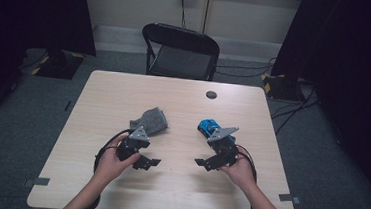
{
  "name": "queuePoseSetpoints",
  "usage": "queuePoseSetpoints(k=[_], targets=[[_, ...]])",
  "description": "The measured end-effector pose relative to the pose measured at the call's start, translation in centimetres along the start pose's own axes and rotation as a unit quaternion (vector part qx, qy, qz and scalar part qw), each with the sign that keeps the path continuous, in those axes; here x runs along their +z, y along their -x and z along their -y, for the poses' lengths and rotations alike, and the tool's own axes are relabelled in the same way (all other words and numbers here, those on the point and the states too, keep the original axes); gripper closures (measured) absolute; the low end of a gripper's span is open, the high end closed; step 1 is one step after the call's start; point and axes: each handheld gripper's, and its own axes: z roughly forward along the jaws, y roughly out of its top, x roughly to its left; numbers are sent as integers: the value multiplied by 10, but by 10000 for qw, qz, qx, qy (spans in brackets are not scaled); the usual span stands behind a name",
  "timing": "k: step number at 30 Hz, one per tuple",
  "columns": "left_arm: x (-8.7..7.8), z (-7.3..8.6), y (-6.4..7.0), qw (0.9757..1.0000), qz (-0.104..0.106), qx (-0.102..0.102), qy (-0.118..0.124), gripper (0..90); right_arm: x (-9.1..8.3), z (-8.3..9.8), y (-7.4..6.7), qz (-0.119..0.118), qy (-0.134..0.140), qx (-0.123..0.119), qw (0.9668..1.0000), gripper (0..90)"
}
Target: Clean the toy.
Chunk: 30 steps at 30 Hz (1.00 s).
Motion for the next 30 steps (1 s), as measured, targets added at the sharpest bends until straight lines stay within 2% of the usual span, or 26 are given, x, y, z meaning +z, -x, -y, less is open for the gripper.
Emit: queuePoseSetpoints(k=[8, 17, 21, 30], targets=[[2, 6, 10, 9998, 106, 139, -109, 169, 3, 7, -9, -13, -84, -68, 9999, 134], [1, 10, 13, 9998, 101, 185, -43, 170, 6, 12, -18, -53, -172, -187, 9997, 137], [1, 12, 16, 9995, 116, 268, -83, 170, 9, 17, -21, -133, -215, -192, 9995, 138], [5, 15, 27, 9988, 221, 427, -101, 171, 13, 25, -25, -132, -271, -247, 9992, 138]])
